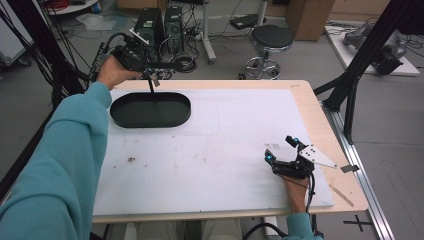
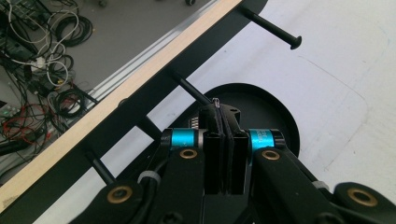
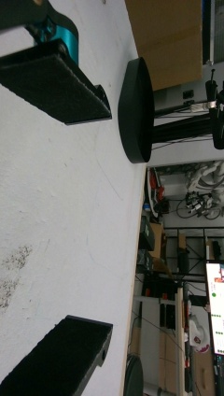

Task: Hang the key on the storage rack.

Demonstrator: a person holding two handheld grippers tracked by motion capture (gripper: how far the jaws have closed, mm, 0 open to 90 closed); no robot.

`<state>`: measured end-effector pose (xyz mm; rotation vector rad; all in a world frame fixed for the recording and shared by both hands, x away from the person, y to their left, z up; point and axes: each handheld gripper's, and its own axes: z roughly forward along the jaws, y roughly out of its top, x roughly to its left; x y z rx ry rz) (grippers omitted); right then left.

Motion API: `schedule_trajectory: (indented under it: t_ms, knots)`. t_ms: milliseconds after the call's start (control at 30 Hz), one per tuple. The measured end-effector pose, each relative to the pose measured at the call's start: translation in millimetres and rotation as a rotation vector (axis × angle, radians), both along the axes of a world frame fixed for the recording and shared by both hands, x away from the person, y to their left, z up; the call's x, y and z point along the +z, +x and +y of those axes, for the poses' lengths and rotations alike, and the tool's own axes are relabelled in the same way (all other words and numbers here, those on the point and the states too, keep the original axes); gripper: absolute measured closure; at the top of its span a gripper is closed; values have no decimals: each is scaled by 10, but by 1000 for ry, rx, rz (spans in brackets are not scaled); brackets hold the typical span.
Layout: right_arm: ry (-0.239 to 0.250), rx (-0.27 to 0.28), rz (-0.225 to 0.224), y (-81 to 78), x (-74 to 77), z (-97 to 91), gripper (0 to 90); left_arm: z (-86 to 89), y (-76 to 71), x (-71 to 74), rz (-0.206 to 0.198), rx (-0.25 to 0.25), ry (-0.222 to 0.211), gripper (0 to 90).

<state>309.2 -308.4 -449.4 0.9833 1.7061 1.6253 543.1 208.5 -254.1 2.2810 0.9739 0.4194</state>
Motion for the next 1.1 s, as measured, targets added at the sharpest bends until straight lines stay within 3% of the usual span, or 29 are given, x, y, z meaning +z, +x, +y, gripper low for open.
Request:
schedule_trajectory:
  t_ms: [267,367,433,500,567,700,800,867,967,1000,1100]
  knots:
    - [0,-2,-1,0,-1,0,5,57,-13,49,-82,37,0,868]
    - [2,-2,1,0,-1,0,5,89,-48,62,-151,7,19,725]
    - [3,-2,-2,2,-1,-1,5,126,-93,69,-216,-19,-5,599]
    - [2,-2,-2,3,-1,-2,5,151,-152,65,-259,-54,-40,390]
    - [1,-5,-2,3,-1,-3,5,159,-235,64,-276,-54,-59,267]
    - [-4,-4,-1,0,-1,4,5,239,-547,53,-325,-87,-190,76]
    - [-3,-4,-1,-1,-1,7,5,310,-850,-4,-398,-119,-244,17]
    - [-7,-5,-5,0,-1,8,5,360,-1017,-58,-419,-137,-286,17]
    - [-8,-6,-6,1,-1,8,5,436,-1324,-227,-467,-156,-343,17]
    - [-8,-6,-6,1,-2,7,5,453,-1415,-314,-477,-154,-386,17]
    - [-12,-3,0,-7,0,15,5,491,-1677,-614,-500,-147,-455,17]
